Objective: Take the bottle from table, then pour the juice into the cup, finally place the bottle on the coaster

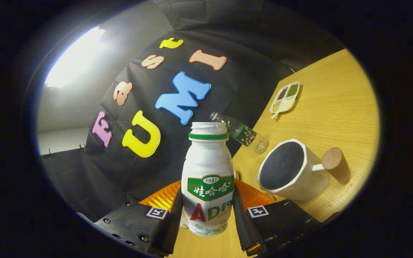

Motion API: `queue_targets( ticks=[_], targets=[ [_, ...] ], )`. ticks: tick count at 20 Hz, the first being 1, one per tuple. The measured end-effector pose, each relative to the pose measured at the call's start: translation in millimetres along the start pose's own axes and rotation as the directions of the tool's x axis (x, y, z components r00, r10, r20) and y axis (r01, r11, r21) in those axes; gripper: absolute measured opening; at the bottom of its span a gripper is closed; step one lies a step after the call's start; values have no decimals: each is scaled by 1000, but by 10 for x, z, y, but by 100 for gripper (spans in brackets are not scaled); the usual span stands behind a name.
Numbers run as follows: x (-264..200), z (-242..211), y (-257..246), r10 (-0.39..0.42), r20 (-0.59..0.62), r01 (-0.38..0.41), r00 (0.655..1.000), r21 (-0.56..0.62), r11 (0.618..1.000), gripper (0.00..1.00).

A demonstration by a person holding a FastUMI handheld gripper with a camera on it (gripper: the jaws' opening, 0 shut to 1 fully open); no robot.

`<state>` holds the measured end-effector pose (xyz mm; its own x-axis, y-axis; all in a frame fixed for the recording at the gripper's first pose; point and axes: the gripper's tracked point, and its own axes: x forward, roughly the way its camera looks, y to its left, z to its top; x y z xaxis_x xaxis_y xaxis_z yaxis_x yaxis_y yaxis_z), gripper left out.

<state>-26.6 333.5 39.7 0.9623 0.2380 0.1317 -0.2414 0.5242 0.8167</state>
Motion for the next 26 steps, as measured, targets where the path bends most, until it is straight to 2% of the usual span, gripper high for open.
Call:
queue_targets(
  ticks=[4, 7, 9, 13, 16, 19, 20, 22, 26],
  targets=[
    [62, -89, -19, -29, -19, 26, 999, -169, 985, 66],
    [70, -192, -57, -105, -45, 81, 994, -360, 929, 66],
    [75, -210, -72, -140, -46, 101, 989, -482, 870, 66],
    [86, -197, -32, -159, -7, 121, 987, -621, 774, 66],
    [96, -127, 13, -160, 57, 150, 985, -729, 668, 66],
    [144, -149, -24, -179, 77, 163, 981, -826, 539, 66],
    [155, -189, 33, -160, 70, 147, 985, -829, 539, 67],
    [223, -278, 104, -129, 54, 118, 990, -818, 564, 66],
    [356, -301, 44, -124, 58, 115, 991, -843, 525, 66]
  ],
)
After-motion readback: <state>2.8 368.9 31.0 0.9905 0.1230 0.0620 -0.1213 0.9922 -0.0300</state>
